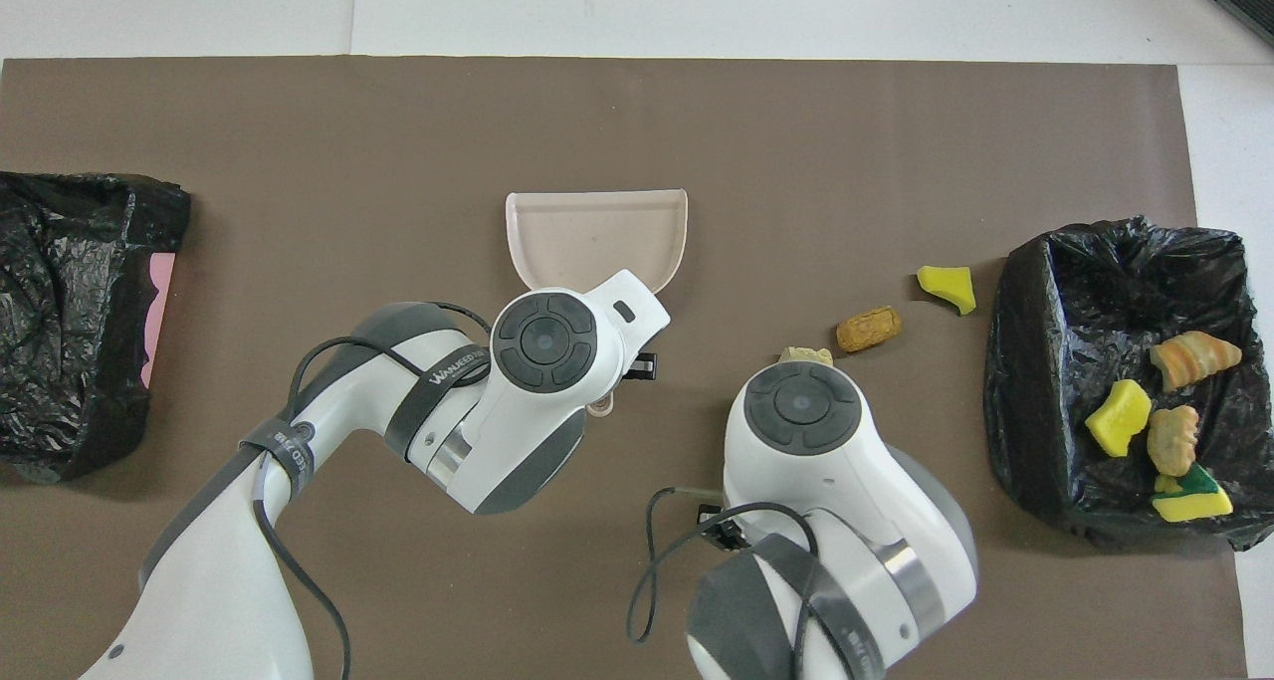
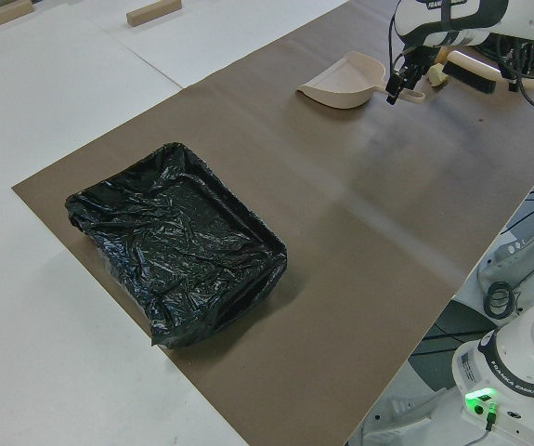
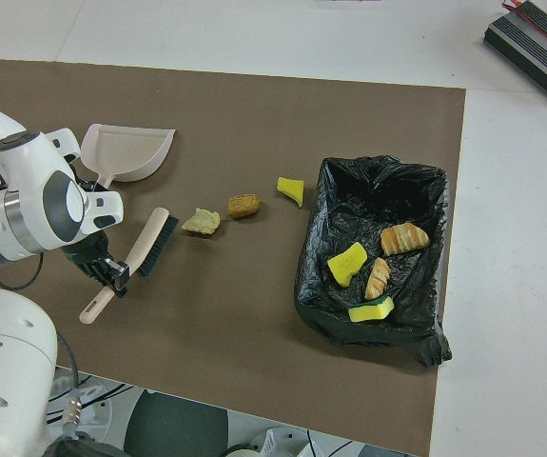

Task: Sweep and dump trash in bin
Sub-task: 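Carry the brush with the right gripper to the chunks near the bin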

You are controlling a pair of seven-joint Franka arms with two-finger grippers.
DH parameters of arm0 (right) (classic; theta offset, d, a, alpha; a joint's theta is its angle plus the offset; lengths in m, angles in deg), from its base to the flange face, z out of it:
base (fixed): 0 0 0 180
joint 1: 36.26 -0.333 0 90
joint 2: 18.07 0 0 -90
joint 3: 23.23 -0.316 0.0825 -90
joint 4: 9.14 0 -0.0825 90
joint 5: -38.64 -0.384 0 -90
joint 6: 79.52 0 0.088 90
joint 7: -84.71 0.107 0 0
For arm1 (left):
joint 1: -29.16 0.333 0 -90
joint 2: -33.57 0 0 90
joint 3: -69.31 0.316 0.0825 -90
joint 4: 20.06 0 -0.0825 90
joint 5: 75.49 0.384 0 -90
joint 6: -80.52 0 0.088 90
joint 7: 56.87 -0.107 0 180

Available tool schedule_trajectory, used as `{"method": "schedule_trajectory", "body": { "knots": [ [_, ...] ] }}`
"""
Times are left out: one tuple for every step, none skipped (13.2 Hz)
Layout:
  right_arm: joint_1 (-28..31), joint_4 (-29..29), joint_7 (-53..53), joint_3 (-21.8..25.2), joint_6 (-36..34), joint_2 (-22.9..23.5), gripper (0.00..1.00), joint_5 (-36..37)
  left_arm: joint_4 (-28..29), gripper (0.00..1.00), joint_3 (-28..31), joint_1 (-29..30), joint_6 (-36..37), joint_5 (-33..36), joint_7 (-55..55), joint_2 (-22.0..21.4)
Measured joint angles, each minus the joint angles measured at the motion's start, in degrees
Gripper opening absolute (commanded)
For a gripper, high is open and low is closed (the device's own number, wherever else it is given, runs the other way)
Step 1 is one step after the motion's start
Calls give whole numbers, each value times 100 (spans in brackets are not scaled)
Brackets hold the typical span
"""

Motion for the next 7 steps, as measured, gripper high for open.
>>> {"method": "schedule_trajectory", "body": {
  "knots": [
    [304, -5, -316, 4, 0, 3, 0, 125, 0, 28, 0, 0, 0, 0, 0, 0],
    [626, -5, -691, 9, 0, 9, 0, 265, 0, 14, 0, 0, 0, 0, 0, -1],
    [934, -4, -1076, 15, 4, 22, 0, 477, 0, 8, 0, 0, 0, 1, 0, -2],
    [1204, -1, -1435, 20, 38, 46, 0, 701, 0, 0, 1, 0, 1, 3, -1, -5],
    [1440, 14, -1781, 22, 146, 88, 0, 880, -2, 0, 0, 0, 5, 3, -9, -6],
    [1668, 31, -2136, 22, 336, 148, 0, 1071, -3, 0, 1, 1, 8, 4, -10, -11],
    [1873, 47, -2459, 24, 572, 218, 0, 1322, -6, 0, 3, 4, 17, 7, -41, -20]
  ]
}}
